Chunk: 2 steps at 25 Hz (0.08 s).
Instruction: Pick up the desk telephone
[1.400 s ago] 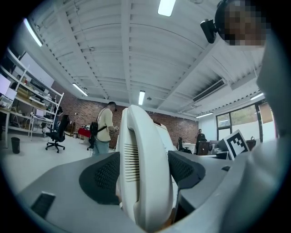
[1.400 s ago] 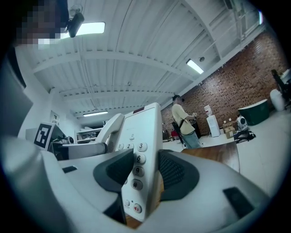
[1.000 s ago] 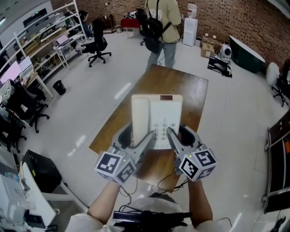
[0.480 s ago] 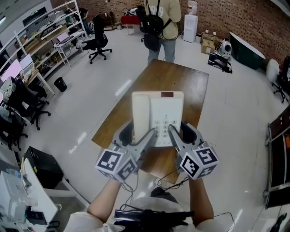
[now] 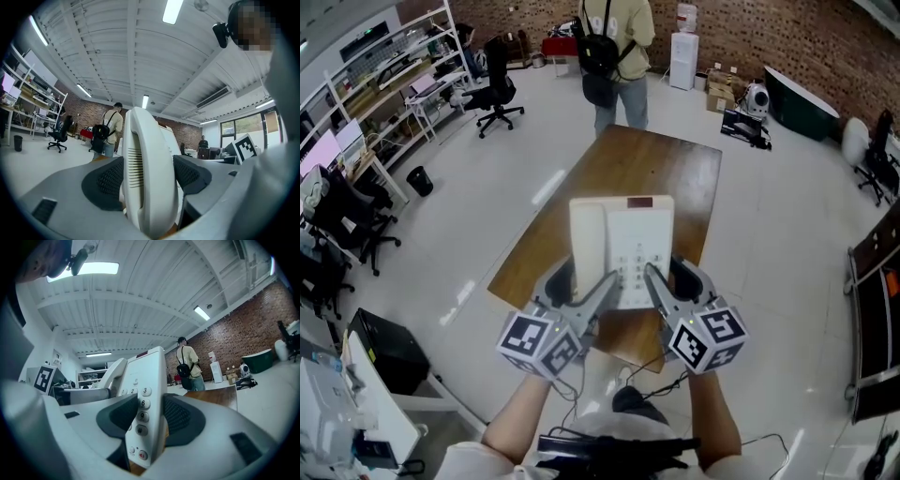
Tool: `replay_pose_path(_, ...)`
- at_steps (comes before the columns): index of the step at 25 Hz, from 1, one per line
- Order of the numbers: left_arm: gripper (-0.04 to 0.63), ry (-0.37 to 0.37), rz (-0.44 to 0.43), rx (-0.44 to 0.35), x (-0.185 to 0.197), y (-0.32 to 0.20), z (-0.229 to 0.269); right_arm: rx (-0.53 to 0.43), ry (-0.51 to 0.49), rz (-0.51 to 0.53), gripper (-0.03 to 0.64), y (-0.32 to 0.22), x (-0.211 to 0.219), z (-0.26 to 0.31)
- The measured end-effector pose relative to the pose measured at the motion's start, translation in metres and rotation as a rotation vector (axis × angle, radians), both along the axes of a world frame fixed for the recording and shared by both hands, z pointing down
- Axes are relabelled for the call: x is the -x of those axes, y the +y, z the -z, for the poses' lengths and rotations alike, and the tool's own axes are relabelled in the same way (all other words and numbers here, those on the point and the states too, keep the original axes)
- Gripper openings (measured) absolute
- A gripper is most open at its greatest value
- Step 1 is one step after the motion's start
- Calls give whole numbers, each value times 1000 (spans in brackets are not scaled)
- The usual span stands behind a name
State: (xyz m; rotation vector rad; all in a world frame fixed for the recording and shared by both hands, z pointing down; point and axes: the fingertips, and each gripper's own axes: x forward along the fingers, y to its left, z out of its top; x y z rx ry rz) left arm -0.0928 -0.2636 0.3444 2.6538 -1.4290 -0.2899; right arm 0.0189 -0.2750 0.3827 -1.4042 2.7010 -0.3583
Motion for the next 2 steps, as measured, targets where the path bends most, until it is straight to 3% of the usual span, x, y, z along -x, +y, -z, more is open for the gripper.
replay_pose_path(2,331,-2,1,-2,1,5,0,0,-3,3,179,5,1,-1)
